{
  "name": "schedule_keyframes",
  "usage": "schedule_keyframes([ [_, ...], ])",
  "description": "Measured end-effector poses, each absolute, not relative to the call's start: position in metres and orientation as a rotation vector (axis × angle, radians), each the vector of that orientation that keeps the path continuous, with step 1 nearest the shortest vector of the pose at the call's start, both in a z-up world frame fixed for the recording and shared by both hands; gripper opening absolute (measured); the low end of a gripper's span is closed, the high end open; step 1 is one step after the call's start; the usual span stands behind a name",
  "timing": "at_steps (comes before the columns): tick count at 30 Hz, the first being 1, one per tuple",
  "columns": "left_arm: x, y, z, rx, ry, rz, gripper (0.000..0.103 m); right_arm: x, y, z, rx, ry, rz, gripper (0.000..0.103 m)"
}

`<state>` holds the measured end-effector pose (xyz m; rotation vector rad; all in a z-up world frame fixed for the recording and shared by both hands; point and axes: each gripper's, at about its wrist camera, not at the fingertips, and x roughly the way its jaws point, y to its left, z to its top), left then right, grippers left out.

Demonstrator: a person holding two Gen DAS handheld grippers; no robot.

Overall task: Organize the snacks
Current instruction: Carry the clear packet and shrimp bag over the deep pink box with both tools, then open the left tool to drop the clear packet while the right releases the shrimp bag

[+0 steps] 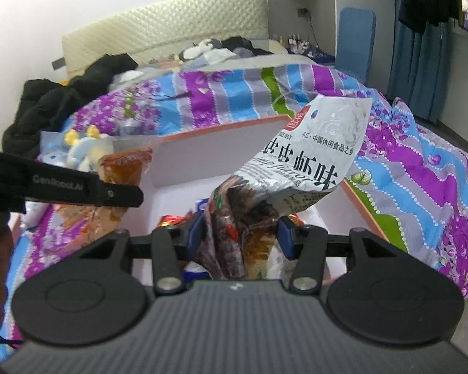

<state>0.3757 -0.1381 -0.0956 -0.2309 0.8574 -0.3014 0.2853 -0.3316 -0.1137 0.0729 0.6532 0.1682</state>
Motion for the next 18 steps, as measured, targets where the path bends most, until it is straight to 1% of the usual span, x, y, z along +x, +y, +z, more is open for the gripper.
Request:
schedule_keyframes([
  [5, 0.415, -0.148, -0.115, -0.215, 0.889, -0.315, 0.020, 0.317, -0.341, -0.136, 0.088, 0.692, 0.149, 0.053],
  [9, 0.428, -0.150, -0.122, -0.199, 0.899, -0.331, 0.022, 0.328, -0.344, -0.146, 0.101, 0.715, 0.140, 0.055],
  [10, 0.430, -0.150, -0.122, -0.196, 0.902, -0.332, 0.026, 0.328, -0.345, -0.147, 0.109, 0.720, 0.135, 0.056],
  [11, 0.431, -0.150, -0.122, -0.195, 0.904, -0.339, 0.036, 0.328, -0.345, -0.147, 0.115, 0.726, 0.132, 0.057],
  [12, 0.429, -0.148, -0.119, -0.198, 0.897, -0.343, 0.048, 0.328, -0.345, -0.147, 0.118, 0.731, 0.131, 0.062],
  [13, 0.424, -0.147, -0.116, -0.202, 0.882, -0.337, 0.052, 0.326, -0.345, -0.146, 0.117, 0.734, 0.125, 0.065],
  [14, 0.420, -0.145, -0.112, -0.201, 0.864, -0.334, 0.055, 0.325, -0.343, -0.145, 0.116, 0.731, 0.120, 0.070],
  [18, 0.396, -0.135, -0.093, -0.196, 0.819, -0.329, 0.055, 0.309, -0.340, -0.134, 0.114, 0.706, 0.112, 0.071],
])
